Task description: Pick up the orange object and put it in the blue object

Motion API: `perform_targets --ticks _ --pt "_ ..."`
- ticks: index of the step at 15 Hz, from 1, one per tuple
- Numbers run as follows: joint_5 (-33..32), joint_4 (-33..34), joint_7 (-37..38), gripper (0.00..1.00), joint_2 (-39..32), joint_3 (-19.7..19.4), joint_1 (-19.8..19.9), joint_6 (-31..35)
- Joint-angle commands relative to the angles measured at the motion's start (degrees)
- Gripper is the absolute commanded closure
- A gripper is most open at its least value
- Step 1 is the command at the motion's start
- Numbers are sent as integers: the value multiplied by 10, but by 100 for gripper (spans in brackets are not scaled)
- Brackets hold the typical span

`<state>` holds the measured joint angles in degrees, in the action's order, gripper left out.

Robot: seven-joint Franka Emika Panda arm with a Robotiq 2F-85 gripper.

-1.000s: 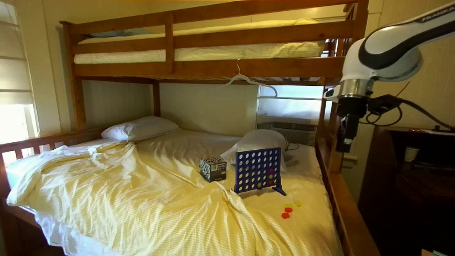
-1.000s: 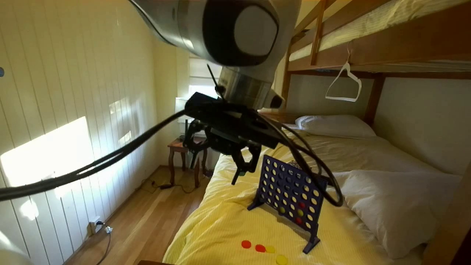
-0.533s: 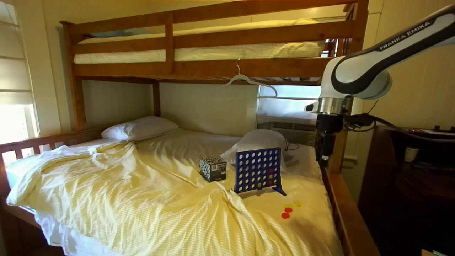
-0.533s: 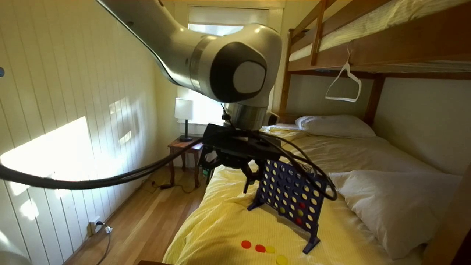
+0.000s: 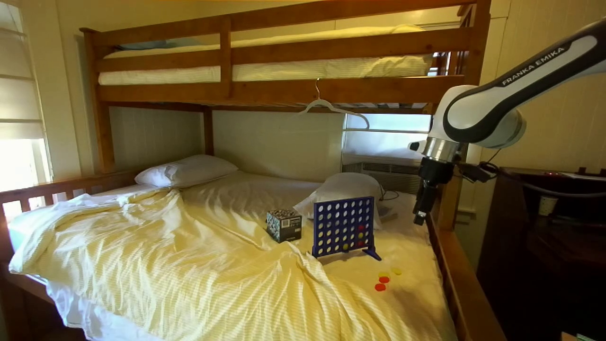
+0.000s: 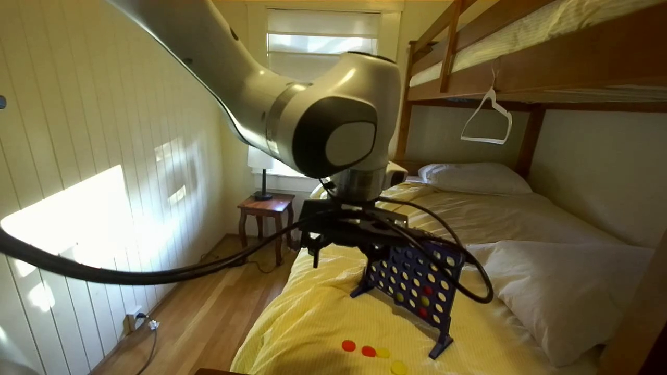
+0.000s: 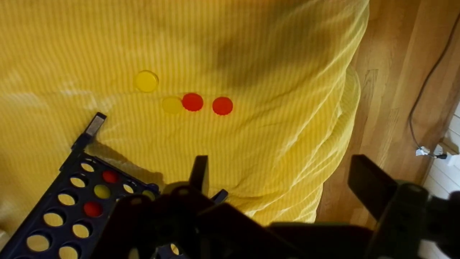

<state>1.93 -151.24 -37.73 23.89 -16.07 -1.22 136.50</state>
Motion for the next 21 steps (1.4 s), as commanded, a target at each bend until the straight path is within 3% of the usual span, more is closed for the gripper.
perform_targets --ticks 1,11,21 --pt "4 1 -3 0 0 9 8 -2" --pt "11 3 -6 0 -4 5 5 -4" --pt "75 11 11 0 -83 -6 9 23"
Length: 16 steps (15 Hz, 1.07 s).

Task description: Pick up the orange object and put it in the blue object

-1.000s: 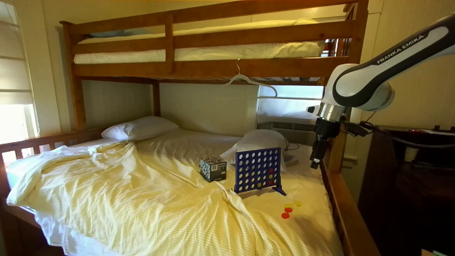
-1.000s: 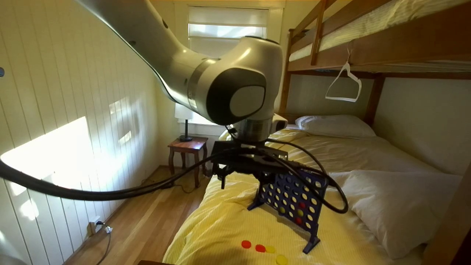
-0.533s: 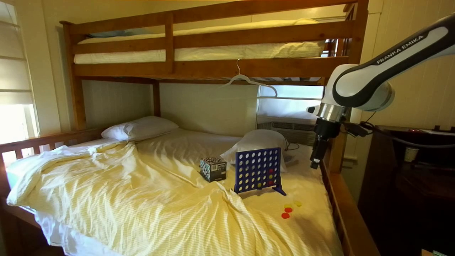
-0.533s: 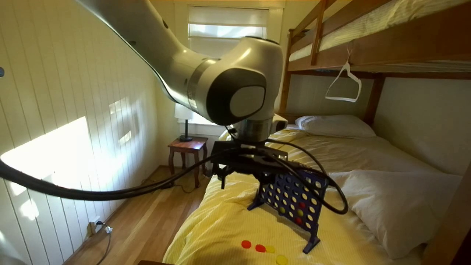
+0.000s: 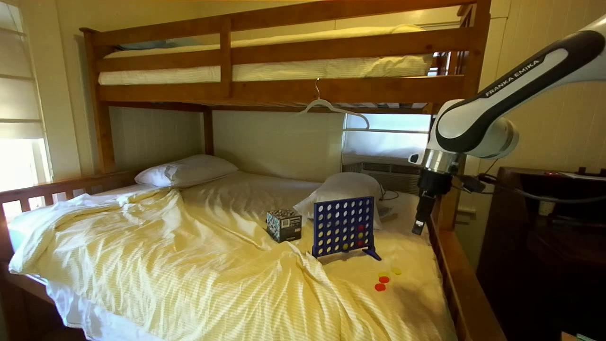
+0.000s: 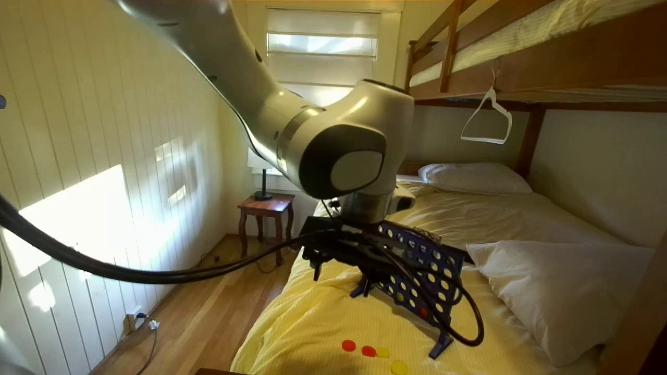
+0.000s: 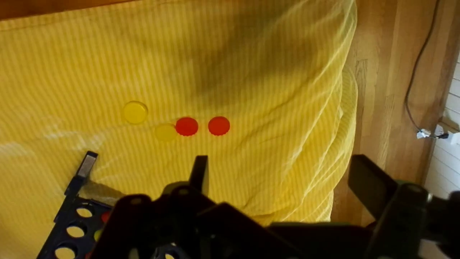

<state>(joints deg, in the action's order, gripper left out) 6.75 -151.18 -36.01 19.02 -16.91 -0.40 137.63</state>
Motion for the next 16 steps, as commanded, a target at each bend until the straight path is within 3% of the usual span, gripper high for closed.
perform_targets --ticks 1,11,16 --pt "32 12 -8 0 -45 4 1 15" --pt "35 58 0 0 -170 32 23 22" --pt "25 79 17 0 -235 62 42 91"
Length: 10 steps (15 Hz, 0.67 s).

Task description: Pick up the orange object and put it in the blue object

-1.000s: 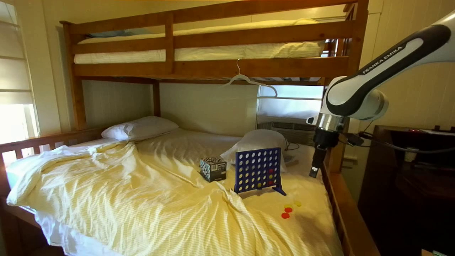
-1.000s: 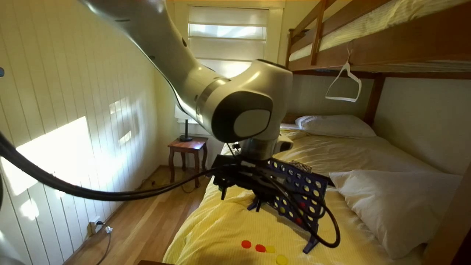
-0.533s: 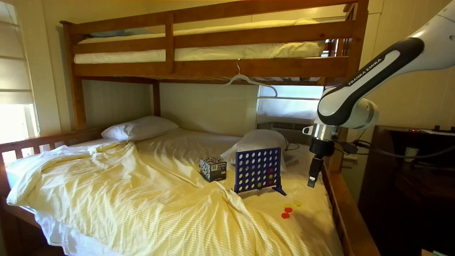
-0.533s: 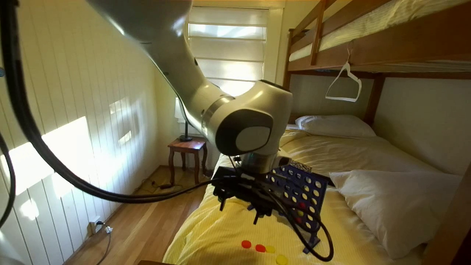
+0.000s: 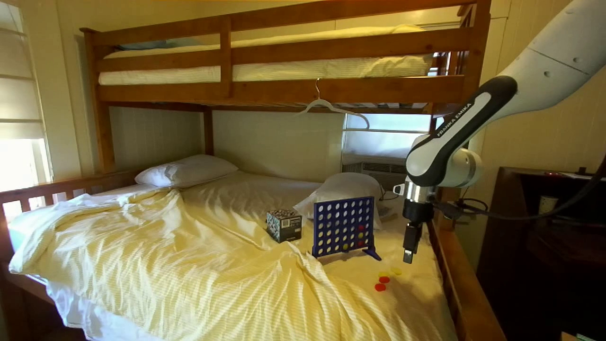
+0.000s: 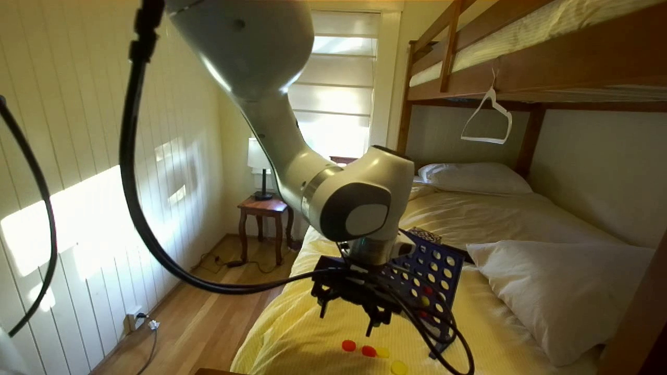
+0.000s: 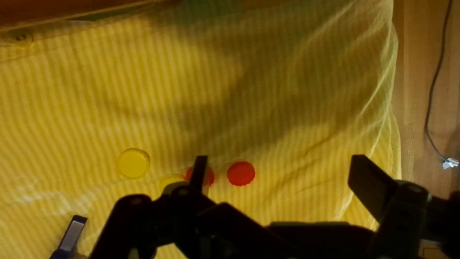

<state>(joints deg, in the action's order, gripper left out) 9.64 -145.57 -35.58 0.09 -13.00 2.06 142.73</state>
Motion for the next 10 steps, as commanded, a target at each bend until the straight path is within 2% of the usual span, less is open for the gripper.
perform_targets --ticks 1,4,5,10 --pt "3 27 8 0 -58 29 21 57" --pt "14 33 3 0 -77 50 36 93" --pt "-5 20 7 0 -60 52 41 79" --pt "-5 28 8 0 -72 60 48 86"
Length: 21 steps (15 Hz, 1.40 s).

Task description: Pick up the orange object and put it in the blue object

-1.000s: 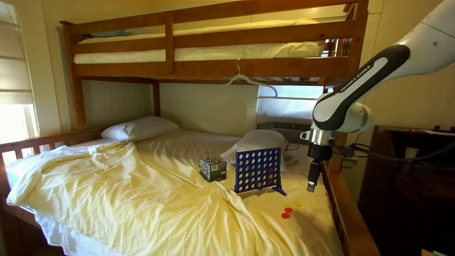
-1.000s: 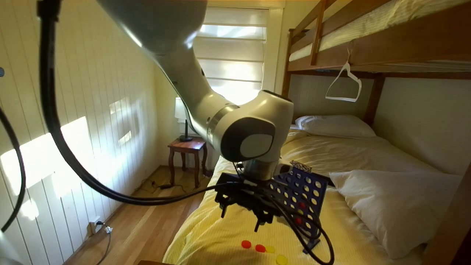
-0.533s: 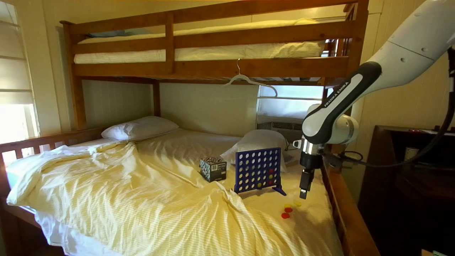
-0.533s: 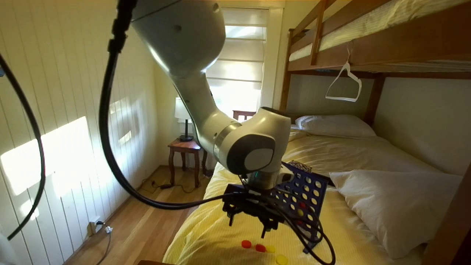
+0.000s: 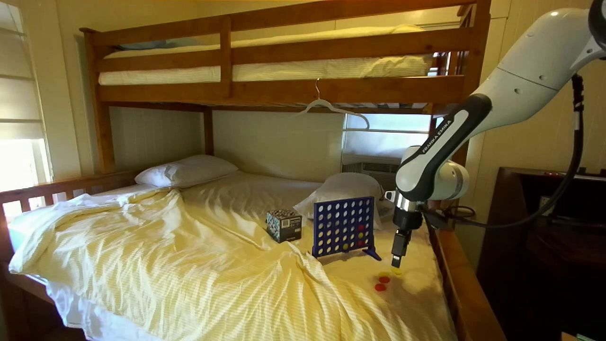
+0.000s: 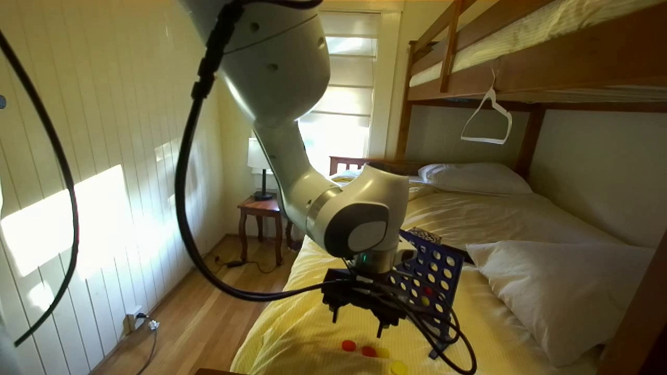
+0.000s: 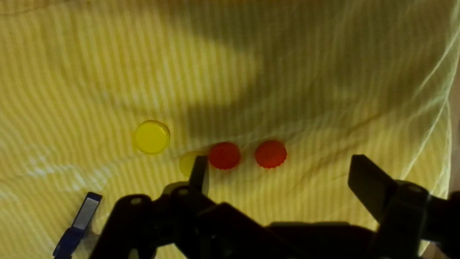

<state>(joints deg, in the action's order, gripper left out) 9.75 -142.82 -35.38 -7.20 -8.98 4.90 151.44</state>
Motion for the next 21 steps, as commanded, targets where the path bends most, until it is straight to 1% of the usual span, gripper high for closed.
perform_targets --ticks 1,9,14,18,21 --pt "-11 12 16 0 -16 22 17 -5" --pt "-19 46 32 0 -98 61 24 28" --pt "-26 69 26 0 -141 82 42 51" --pt "-37 85 30 3 -165 91 54 64" --pt "-31 93 19 3 -176 110 72 83"
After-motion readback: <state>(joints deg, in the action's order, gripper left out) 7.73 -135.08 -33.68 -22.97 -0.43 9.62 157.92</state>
